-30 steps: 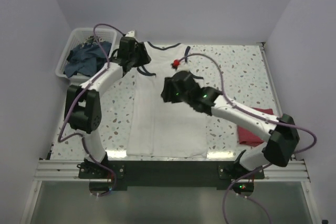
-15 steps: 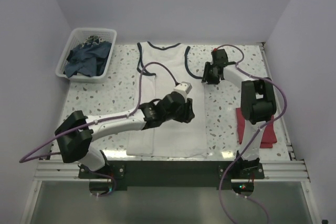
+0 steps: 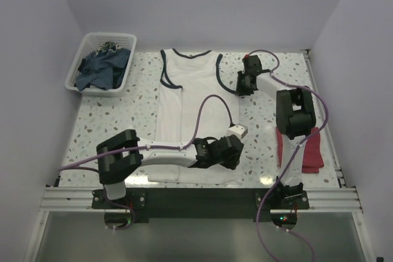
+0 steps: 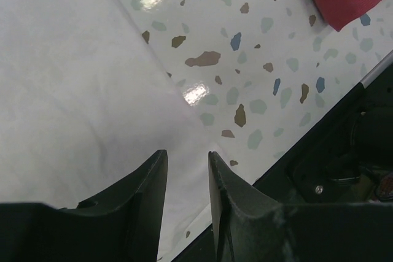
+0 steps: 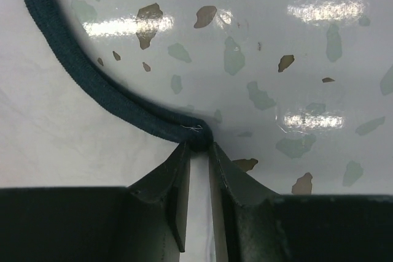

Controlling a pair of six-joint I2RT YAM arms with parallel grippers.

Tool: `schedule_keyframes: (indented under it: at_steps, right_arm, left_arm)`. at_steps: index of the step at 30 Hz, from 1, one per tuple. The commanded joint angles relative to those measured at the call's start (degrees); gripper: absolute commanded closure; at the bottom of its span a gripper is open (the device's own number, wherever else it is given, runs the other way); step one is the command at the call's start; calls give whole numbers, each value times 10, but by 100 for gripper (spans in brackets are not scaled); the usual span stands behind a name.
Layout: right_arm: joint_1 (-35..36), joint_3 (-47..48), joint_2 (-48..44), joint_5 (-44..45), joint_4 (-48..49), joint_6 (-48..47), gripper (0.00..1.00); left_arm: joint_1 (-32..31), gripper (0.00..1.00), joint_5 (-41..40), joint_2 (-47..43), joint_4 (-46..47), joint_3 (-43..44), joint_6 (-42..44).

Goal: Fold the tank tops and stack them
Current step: Fold the tank top

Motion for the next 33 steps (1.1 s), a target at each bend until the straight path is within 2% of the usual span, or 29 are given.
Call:
schedule_keyframes:
  at_steps: [1, 4, 9, 14, 28, 31, 32, 33]
  right_arm:
    - [-1, 4, 4, 8, 10, -1, 80]
    - [0, 4, 4, 6, 14, 2, 88]
    - [-1, 6, 3, 3, 15, 4, 95]
    - [0, 6, -1, -2, 17, 6, 97]
    - [-1, 2, -2, -16, 23, 10, 98]
    - [-1, 2, -5, -15, 23, 11, 100]
    - [-2, 3, -5, -13, 22, 11, 100]
    - [-1, 3, -6, -12, 21, 11, 100]
  left_arm:
    - [-23, 62, -22, 31, -3, 53, -12]
    - [-39, 62, -26, 41, -2, 58, -13]
    - [-72, 63, -39, 66, -35, 84, -22]
    - [-97, 63, -61, 87, -50, 95, -43]
    - [-112, 58, -84, 125, -85, 125, -55]
    - [-115, 66, -85, 126, -89, 132, -53]
    - [-116, 74, -84, 126, -91, 133, -53]
    - [-117, 78, -85, 125, -92, 133, -53]
